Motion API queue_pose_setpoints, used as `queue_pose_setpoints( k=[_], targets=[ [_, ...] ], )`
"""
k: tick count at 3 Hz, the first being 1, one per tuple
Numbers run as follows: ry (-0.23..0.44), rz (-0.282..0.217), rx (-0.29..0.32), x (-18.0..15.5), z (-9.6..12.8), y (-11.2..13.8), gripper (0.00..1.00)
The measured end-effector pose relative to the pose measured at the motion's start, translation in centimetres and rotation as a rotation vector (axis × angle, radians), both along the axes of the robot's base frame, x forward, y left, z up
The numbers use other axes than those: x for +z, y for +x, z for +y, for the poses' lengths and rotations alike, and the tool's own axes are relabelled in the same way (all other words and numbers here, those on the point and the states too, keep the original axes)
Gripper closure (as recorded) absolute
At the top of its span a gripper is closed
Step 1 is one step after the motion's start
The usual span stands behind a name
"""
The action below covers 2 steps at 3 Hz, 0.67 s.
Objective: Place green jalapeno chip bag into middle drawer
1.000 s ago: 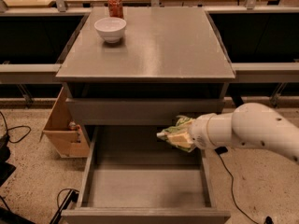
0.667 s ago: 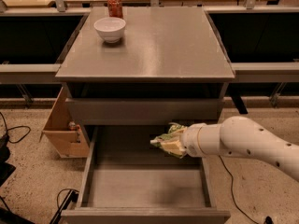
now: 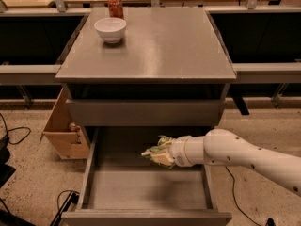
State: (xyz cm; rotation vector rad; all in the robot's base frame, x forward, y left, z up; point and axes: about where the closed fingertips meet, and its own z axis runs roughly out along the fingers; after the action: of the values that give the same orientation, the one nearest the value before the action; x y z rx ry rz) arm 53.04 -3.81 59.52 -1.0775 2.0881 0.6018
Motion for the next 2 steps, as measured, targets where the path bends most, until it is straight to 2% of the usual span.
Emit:
queue_pose_setpoints(
  k=[2],
  targets=[
    [0.034,0.075,0.06,-6.8,3.2,-1.0,1.0]
  ],
)
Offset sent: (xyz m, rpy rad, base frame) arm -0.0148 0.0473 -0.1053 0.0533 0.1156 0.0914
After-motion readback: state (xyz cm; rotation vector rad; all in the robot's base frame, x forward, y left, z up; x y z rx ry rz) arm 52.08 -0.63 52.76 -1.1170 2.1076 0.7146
